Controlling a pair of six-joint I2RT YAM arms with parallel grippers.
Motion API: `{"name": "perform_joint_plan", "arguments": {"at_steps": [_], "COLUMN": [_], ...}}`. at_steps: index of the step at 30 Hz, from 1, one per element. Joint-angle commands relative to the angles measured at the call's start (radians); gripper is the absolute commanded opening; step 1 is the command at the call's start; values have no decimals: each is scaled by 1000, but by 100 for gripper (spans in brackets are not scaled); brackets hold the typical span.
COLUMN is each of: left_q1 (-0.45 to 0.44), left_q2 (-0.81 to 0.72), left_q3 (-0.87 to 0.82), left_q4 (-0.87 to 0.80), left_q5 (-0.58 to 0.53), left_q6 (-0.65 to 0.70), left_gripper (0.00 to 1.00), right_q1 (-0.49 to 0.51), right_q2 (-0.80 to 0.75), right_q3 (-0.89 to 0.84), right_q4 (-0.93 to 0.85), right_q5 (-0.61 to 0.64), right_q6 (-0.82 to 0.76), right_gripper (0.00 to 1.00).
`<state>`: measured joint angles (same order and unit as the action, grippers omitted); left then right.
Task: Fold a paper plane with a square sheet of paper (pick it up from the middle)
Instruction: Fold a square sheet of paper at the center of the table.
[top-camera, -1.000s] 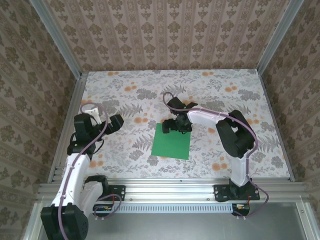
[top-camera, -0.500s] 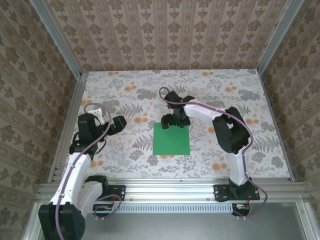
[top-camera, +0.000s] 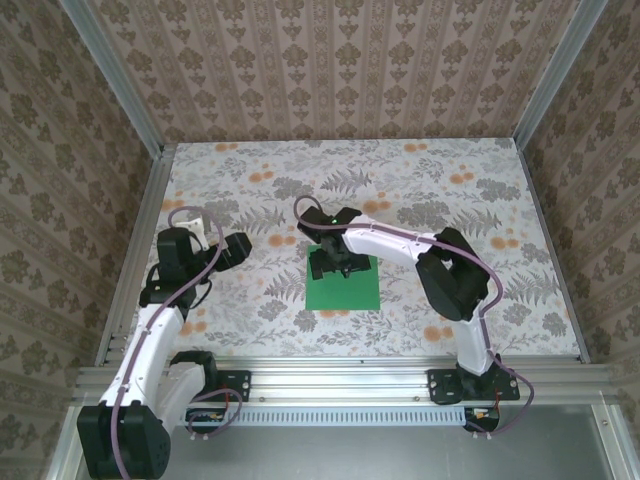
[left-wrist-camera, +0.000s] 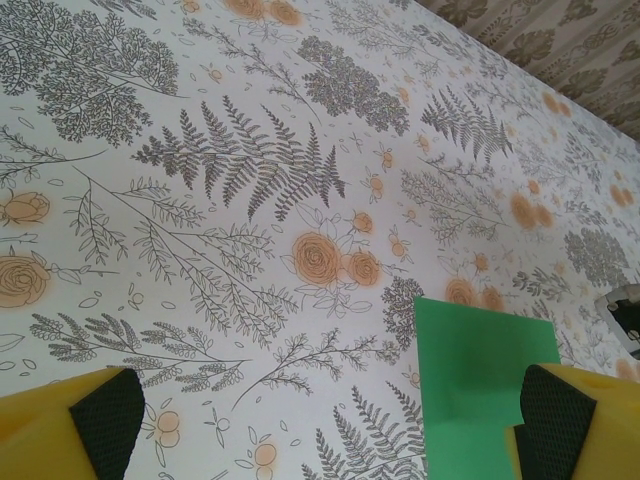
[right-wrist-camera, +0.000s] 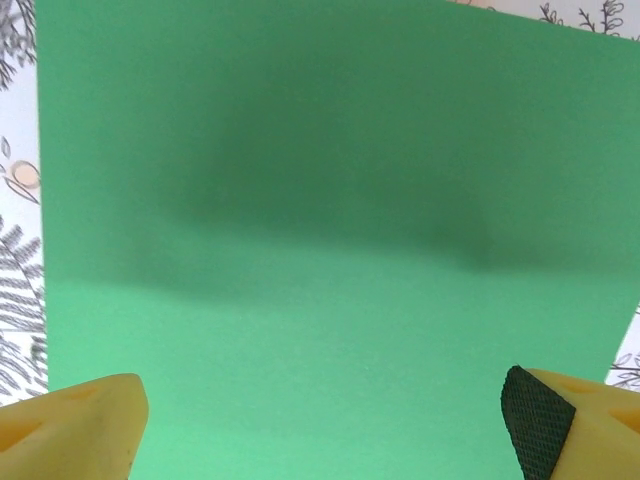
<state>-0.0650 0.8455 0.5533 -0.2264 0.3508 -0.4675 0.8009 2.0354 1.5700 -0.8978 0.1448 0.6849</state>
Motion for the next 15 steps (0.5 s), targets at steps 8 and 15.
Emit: {"name": "perform_joint_plan", "arguments": {"at_steps": [8, 15], "left_q1": [-4, -4], "left_q2": [-2, 12], "left_q3": [2, -4], "left_q4": [1, 15], "left_q5": [-10, 5], "left_q6": [27, 25], "left_gripper": [100, 100], "right_q1": [-8, -22], "right_q2": [83, 103], "right_q3": [28, 8], "right_q4": [-38, -2], "right_q5": [31, -13], "right_q6": [88, 82], "right_gripper": [93, 94]}}
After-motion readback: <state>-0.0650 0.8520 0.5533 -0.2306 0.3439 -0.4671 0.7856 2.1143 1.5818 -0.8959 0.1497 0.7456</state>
